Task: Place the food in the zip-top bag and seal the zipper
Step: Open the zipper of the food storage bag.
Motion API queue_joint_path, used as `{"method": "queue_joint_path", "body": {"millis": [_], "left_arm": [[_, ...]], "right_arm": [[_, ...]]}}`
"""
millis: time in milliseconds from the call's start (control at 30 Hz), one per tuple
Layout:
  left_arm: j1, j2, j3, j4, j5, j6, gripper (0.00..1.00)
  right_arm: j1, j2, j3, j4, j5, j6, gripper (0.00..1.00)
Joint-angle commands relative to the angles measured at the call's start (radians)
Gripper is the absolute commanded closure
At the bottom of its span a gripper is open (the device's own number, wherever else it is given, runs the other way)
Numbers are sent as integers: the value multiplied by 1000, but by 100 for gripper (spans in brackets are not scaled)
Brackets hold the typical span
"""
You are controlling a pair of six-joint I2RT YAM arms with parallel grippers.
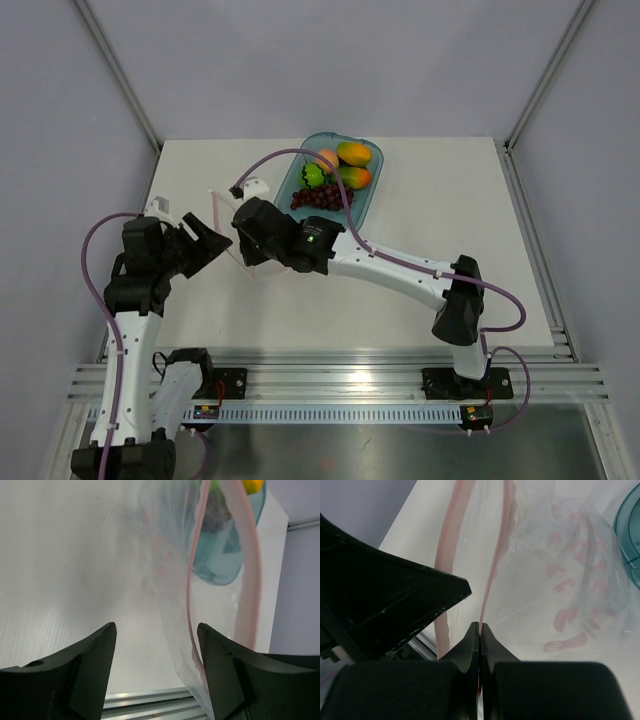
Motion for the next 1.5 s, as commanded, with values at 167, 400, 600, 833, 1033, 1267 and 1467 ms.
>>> {"method": "queue_joint_path", "body": {"millis": [167, 400, 600, 833, 1033, 1267, 1467], "left_arm": [[-3, 30, -97, 115, 46, -37, 52], [-3, 60, 17, 46, -62, 24, 100], [-1, 172, 460, -164, -251, 211, 100], [-12, 234, 595, -261, -183, 302, 100], [-81, 268, 372, -198, -81, 313, 100], [-159, 289, 194, -103, -38, 262, 100], [-190, 301, 211, -115, -83, 270, 100]], "right_arm": [[4, -49, -25, 45, -35, 42, 100], [-5, -17, 38, -30, 72, 46, 100], [-25, 75, 320, -121, 17, -13, 100], [-73, -15, 129, -20, 121, 189, 100], [-159, -66, -193, 82, 38, 354, 100], [-163, -49, -275, 99, -25, 340, 96], [-163, -60, -266, 103, -22, 270, 61]]}}
